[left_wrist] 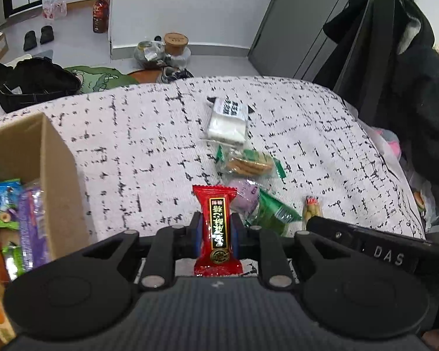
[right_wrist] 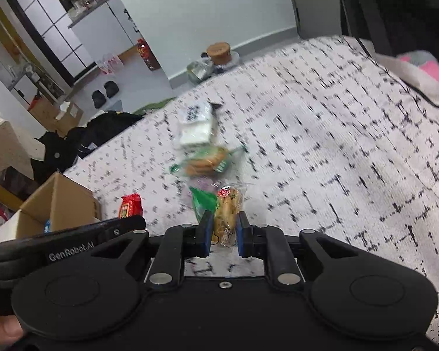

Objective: Organize snacks
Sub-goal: 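Grasp the red chocolate bar with the left tool while the right tool grasps a small yellow snack stick, then carry both snacks over the box and open both tools inside it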

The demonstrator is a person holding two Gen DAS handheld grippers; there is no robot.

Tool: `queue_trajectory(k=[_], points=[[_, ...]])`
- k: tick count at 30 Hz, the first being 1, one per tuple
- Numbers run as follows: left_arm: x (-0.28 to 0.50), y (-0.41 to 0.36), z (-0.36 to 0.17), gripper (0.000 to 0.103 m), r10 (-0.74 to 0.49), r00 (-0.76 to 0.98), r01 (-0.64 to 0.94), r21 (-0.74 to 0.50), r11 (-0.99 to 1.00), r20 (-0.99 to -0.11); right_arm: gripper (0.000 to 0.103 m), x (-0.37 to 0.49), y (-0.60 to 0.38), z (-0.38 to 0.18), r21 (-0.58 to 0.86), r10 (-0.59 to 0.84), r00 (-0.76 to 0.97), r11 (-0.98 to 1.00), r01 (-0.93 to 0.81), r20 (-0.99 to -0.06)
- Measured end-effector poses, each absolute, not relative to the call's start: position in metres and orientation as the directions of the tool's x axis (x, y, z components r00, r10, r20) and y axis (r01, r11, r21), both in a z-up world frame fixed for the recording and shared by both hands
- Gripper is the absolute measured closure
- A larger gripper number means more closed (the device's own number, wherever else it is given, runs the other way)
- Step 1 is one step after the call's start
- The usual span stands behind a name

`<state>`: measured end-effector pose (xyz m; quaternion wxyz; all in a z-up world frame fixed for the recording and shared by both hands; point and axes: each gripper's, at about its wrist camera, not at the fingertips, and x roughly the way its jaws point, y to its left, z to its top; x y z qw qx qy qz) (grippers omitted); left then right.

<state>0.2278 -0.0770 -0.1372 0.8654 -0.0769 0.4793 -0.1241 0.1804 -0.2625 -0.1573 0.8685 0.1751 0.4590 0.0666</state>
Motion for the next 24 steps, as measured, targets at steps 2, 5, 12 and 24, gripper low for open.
queue_trajectory(k=[2,5,12,24], points=[[0.225,-0.071,-0.131,0.085,-0.289,0.522,0.138,-0.254,0.957,-0.803,0.087,0.18,-0.257,-0.149,0.367,0.286,0.583,0.93,0.022,-0.761],[0.219,-0.062,-0.12,0.085,-0.286,0.545,0.135,-0.254,0.958,-0.788,0.087,0.18,-0.246,-0.137,0.373,0.306,0.601,0.928,-0.014,-0.738],[0.207,-0.04,-0.095,0.085,-0.26,0.602,0.118,-0.239,0.964,-0.755,0.087,0.177,-0.221,-0.117,0.394,0.355,0.623,0.916,-0.082,-0.697],[0.181,0.009,-0.067,0.085,-0.209,0.657,0.043,-0.241,0.97,-0.725,0.087,0.168,-0.181,-0.096,0.414,0.434,0.629,0.89,-0.19,-0.645]])
